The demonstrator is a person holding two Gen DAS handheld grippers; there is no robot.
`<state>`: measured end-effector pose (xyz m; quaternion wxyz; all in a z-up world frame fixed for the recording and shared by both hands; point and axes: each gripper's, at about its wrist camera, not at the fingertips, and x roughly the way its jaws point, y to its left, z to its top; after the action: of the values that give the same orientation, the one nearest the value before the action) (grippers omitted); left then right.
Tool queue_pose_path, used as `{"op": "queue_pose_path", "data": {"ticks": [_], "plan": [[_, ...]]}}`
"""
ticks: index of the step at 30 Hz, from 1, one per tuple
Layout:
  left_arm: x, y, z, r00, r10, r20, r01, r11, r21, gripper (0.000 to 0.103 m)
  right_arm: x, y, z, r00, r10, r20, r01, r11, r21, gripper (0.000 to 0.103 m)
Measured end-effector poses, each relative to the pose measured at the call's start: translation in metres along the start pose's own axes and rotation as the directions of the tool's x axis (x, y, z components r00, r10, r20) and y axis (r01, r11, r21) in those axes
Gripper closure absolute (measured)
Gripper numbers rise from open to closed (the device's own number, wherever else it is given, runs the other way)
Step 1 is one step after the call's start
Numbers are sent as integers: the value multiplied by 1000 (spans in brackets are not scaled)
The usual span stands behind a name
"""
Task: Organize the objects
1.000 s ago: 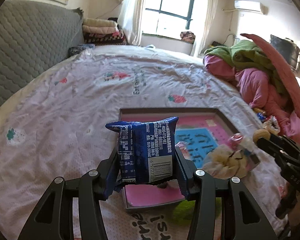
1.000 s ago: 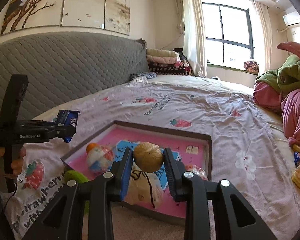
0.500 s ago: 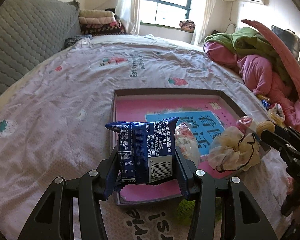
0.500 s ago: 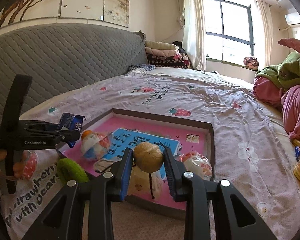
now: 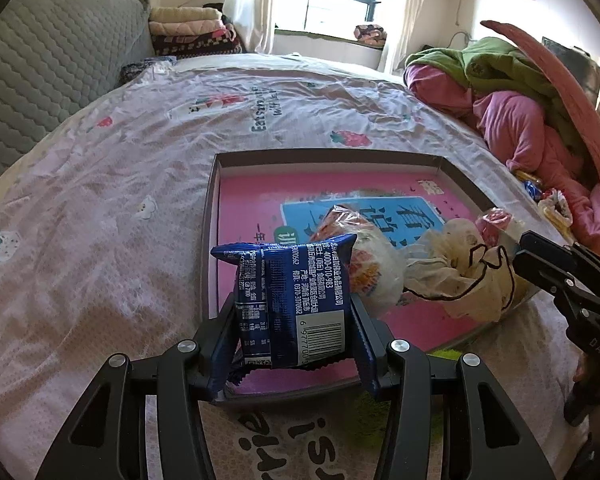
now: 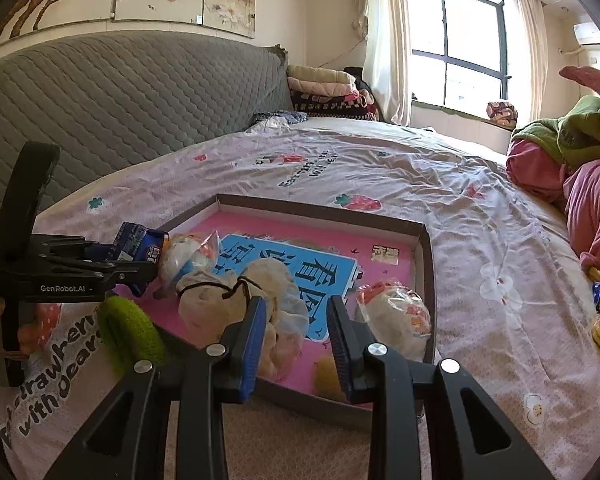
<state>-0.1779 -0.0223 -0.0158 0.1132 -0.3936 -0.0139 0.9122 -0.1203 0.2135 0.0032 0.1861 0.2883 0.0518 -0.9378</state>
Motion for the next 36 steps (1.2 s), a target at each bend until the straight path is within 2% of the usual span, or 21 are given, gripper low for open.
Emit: {"op": "queue_pose_path", "data": {"ticks": [16,36], "plan": [[9,-8,-6,999,7,-38,-6,1000,26,51,13,-7,-8,998,1,-67,2,999,38,71],[2,-9,-3,999,44,-25,-43,999,29,49,12,0,-10,997,-1,-80,2,1000,12,71]]}}
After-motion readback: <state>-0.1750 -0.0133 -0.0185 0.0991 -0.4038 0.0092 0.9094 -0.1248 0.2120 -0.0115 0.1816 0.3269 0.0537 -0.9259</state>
